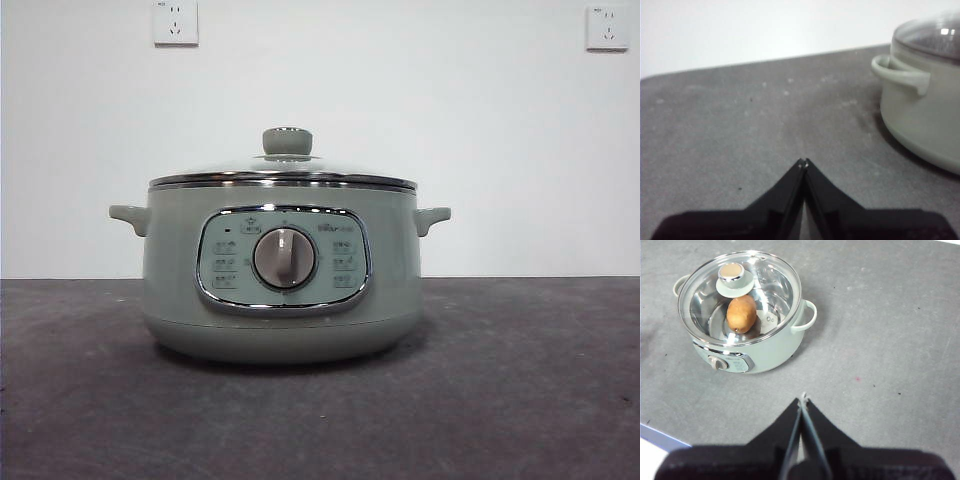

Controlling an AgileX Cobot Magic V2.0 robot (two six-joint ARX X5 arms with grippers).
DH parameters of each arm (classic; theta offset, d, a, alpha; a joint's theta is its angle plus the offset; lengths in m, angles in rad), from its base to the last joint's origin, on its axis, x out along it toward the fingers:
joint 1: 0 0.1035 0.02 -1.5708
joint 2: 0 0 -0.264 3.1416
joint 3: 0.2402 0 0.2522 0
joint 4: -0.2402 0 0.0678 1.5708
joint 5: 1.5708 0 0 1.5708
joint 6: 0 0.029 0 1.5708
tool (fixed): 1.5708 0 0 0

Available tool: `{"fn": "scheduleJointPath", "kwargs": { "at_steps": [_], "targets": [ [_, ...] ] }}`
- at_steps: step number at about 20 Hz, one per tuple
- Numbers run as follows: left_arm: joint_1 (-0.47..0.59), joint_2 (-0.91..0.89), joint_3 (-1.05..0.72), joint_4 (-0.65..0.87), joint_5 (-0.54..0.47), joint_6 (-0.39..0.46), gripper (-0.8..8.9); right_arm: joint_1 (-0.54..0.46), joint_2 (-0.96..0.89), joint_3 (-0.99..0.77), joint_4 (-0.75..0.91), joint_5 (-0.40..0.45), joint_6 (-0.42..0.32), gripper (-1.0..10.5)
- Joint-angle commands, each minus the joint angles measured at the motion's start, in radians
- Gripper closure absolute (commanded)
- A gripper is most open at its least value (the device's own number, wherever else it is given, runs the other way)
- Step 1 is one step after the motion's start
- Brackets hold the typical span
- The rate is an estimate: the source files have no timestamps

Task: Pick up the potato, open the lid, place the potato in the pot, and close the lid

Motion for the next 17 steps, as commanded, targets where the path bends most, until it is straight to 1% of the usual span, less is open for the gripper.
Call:
{"fn": "scheduleJointPath", "kwargs": {
  "at_steps": [1,17],
  "targets": [
    [0.003,-0.003,-0.011,0.008,-0.003,-0.010,8.15,0.001,0.000,-0.005,-0.024,0.004,-0.003,9.5],
    [0.003,0.071,-0.011,0.008,-0.002,-0.012,8.15,0.002,0.000,-0.006,-0.024,0.002,-0.003,9.5]
  ]
}}
